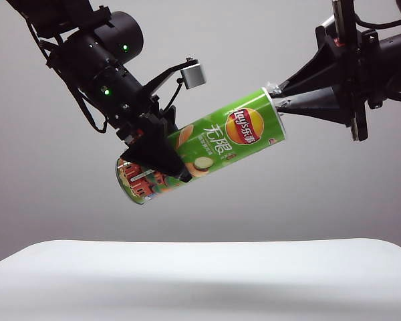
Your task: Pick up the green tub of chips from the desk, pull out the transparent container with the chips inside partially, and then place the chips back on the desk.
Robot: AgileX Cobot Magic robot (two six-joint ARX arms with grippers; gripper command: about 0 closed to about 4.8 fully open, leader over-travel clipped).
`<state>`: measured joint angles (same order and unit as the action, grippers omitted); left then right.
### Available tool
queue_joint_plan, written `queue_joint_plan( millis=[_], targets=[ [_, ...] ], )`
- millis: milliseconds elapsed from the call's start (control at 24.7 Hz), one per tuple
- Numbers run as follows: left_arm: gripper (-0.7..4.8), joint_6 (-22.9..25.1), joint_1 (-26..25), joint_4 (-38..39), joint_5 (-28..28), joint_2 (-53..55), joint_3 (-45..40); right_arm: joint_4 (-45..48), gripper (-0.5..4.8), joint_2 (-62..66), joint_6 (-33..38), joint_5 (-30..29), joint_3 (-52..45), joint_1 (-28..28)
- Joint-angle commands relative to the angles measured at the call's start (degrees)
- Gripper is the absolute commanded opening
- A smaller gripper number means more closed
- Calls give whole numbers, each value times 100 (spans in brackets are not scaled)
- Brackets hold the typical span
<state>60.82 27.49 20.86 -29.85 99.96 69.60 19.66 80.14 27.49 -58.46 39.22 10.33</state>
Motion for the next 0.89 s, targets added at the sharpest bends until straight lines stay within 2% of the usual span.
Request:
queue_joint_plan(
  millis=[41, 203, 284, 729, 810, 891],
  targets=[
    [326, -20, 68, 2, -105, -2, 22, 201, 84, -20, 109, 7, 31, 4],
    [327, -17, 127, -39, -120, 0, 22, 199, 79, -20, 109, 52, 31, 7],
    [327, -15, 186, -90, -122, 0, 22, 199, 50, -17, 107, 55, 31, 4],
    [327, 0, 190, -129, -107, 2, 22, 192, 47, -17, 258, -48, 31, 17],
    [326, -4, 190, -127, -107, 2, 22, 186, 0, -17, 256, -68, 31, 81],
    [326, -24, 190, -127, -105, 2, 22, 186, -6, -17, 251, -61, 31, 111]
  ],
)
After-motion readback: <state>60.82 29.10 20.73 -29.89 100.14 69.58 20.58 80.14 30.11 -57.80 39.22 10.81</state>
